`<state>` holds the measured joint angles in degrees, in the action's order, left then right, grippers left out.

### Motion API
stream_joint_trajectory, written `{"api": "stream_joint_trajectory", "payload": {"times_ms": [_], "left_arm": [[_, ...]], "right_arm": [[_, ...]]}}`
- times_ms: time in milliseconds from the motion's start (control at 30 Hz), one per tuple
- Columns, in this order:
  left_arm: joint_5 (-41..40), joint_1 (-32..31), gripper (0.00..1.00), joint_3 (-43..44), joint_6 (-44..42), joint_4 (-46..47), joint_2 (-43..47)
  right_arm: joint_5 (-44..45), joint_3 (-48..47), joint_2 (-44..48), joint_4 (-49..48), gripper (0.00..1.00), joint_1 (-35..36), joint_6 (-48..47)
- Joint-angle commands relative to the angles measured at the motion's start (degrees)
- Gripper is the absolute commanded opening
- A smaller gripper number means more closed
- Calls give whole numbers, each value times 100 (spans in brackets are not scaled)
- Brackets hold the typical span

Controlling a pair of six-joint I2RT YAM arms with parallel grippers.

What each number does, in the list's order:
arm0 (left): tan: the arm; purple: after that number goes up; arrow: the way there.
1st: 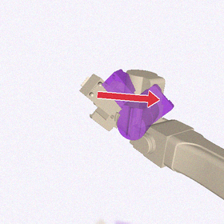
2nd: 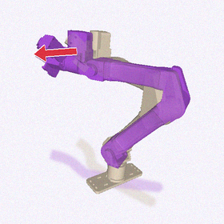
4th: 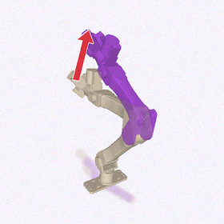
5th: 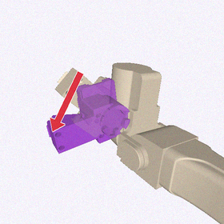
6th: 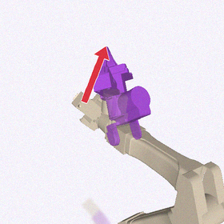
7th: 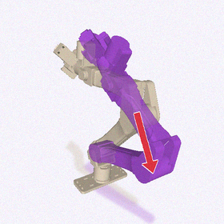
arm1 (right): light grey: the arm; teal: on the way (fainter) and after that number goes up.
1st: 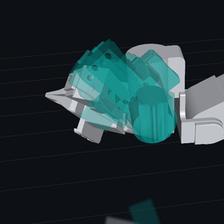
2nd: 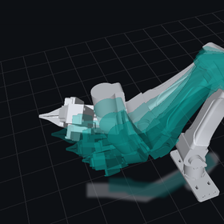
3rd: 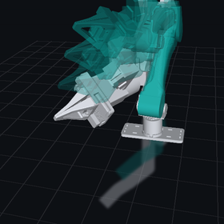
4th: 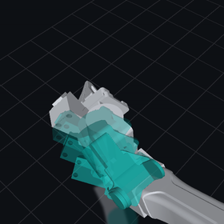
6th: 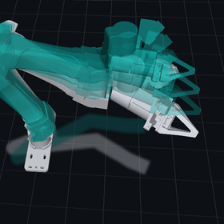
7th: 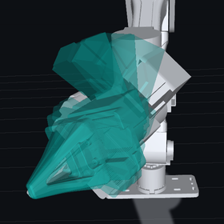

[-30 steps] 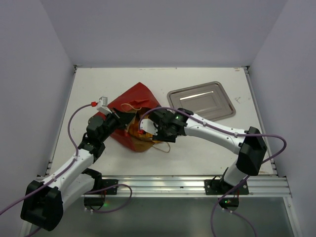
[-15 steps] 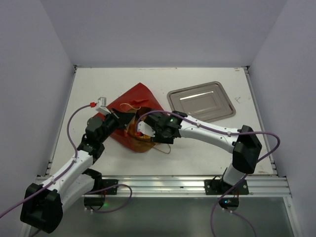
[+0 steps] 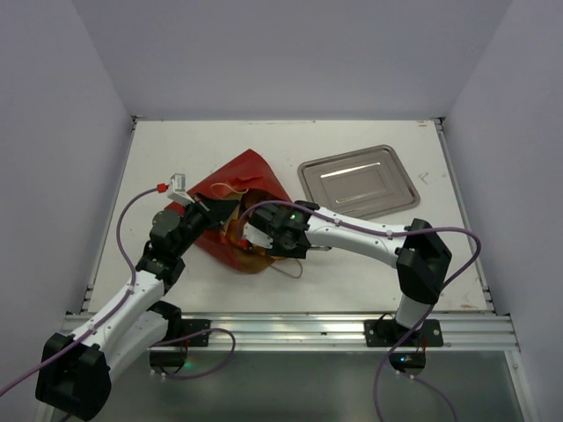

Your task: Take the fake bread out of the paper bag

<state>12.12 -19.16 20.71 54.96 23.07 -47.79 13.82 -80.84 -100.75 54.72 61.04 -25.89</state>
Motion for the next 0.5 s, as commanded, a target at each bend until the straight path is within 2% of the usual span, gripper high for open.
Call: {"api": "stream_joint_trajectory", "payload": {"times_ms": [0,67,100,200,467], "left_arm": [[1,-35,0,3,156,295,121],[-8,-35,0,-6,129,251,121],[-25,-35,0,-14,112,233,121],[-87,-35,0,-32,-11,154,103],[-227,-35,0,-111,-240,22,-20]], "right_arm": [[-73,-283,-155,91,27,66,75],[-82,-292,-147,118,18,66,75],[-108,-292,-129,135,9,66,75],[-99,-248,2,144,0,66,40],[-178,-283,731,206,0,-57,-206]]}}
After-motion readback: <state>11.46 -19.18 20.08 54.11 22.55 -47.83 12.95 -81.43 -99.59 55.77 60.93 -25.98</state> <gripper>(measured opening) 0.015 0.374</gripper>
